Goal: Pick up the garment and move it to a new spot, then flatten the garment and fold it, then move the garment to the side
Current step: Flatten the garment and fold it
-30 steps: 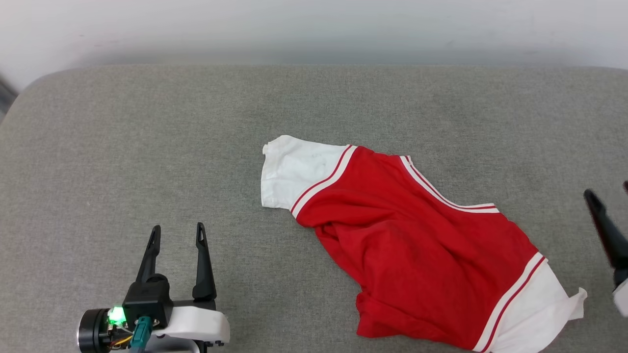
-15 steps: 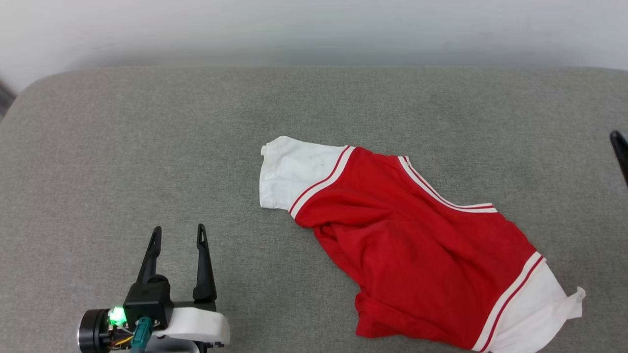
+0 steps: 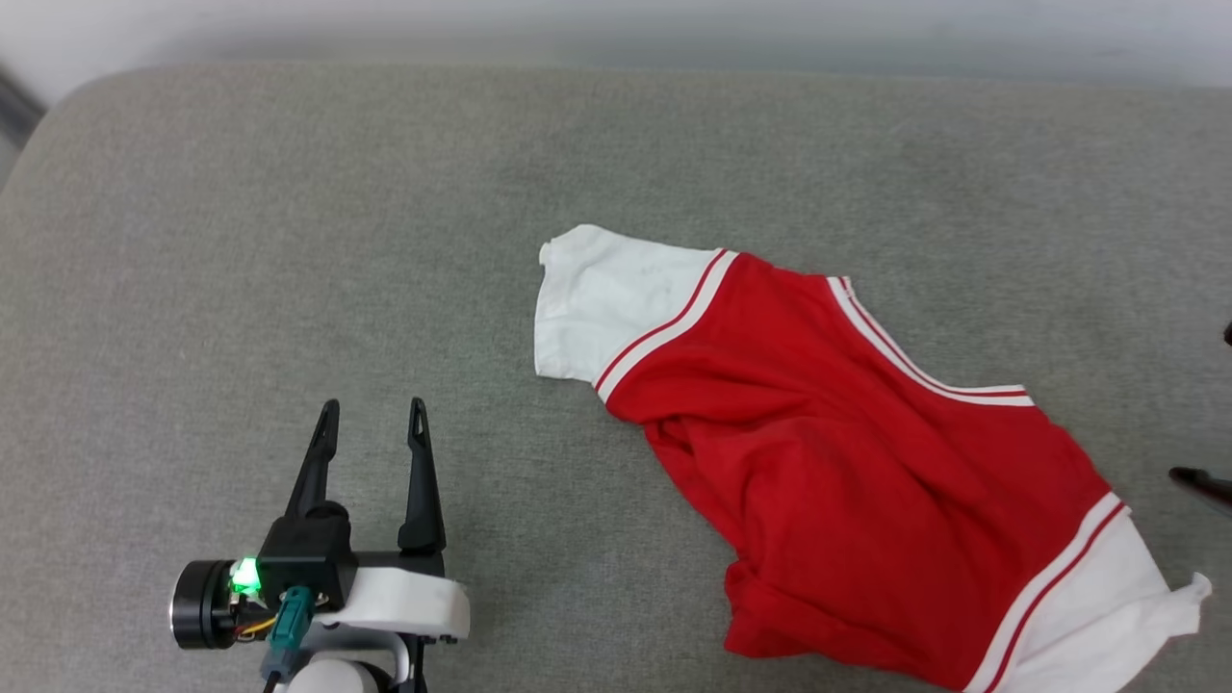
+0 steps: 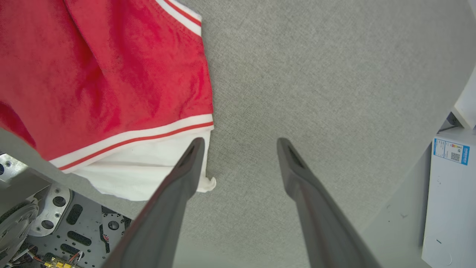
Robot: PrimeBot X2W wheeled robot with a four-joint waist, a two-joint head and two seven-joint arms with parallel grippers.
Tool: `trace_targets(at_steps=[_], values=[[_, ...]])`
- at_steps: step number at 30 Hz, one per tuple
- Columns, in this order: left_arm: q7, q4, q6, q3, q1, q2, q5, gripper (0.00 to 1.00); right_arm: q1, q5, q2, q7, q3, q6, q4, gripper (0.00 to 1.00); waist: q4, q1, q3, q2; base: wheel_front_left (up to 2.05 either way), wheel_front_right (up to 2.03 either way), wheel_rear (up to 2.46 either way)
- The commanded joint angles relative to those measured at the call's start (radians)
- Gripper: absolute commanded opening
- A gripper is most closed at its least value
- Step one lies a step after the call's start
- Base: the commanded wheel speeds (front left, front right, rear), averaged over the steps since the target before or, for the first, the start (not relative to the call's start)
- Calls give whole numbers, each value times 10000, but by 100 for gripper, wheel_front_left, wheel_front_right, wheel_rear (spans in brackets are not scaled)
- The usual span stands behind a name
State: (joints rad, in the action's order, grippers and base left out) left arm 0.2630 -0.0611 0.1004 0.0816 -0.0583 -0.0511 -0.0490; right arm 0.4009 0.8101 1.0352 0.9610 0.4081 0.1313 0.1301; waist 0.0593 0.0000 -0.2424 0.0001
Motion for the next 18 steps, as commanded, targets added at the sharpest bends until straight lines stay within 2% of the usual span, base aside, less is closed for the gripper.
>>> trace_targets(at_steps=[1, 5, 12, 16, 17, 18], values=[[25, 16, 44, 42, -200, 7, -54, 100, 337, 105, -151, 129, 225, -11, -266, 100, 174, 0, -240, -1, 0, 0, 0], [25, 51, 86, 208, -437, 9, -102, 100, 726, 49, -666, 234, 1082, -11, -1189, 100, 372, 0, -617, -1, 0, 0, 0], [25, 82, 182, 290, -713, 10, -136, 100, 728, -114, -1814, -679, 2516, -9, -3093, 100, 530, 0, -1113, -1, 0, 0, 0], [25, 64, 213, 280, -705, 12, -146, 100, 478, 93, -2092, -1177, 3460, -5, -3544, 100, 510, 0, -1180, -1, 0, 0, 0], [25, 58, 233, 254, -683, 12, -143, 100, 605, 67, -2116, -1537, 3489, -6, -3524, 33, 473, 0, -1160, -1, 0, 0, 0], [25, 44, 247, 234, -645, 12, -132, 100, 734, 109, -2104, -1854, 3485, -6, -3515, 0, 435, 0, -1126, -1, 0, 0, 0]])
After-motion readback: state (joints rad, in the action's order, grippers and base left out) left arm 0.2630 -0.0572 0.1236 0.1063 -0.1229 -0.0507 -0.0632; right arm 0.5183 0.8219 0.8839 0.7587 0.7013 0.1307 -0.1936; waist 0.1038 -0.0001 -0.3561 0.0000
